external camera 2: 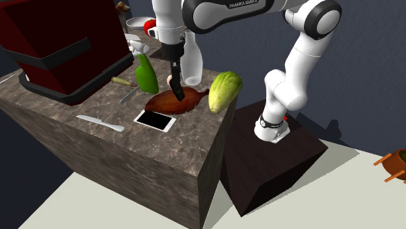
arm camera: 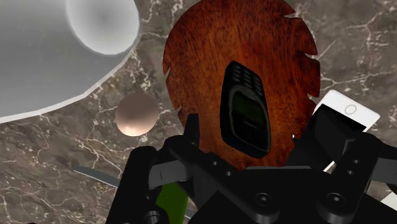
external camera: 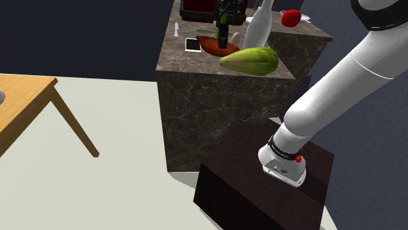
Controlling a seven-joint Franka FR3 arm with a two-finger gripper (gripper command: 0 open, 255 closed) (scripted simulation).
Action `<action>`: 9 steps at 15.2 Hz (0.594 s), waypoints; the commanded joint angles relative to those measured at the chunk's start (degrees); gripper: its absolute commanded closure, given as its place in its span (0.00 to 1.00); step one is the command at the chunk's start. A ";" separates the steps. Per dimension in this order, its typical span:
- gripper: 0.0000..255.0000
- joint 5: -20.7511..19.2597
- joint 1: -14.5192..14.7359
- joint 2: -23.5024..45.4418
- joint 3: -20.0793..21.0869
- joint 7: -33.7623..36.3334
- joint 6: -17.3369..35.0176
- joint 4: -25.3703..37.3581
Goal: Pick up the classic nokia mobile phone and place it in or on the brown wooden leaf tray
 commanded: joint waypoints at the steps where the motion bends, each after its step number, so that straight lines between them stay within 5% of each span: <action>1: 0.00 0.00 0.00 0.00 0.00 0.00 0.00 0.00; 5: 0.00 0.11 0.03 1.61 0.01 -0.10 -7.54 9.15; 9: 0.00 0.11 0.03 1.61 0.01 -0.10 -7.54 9.15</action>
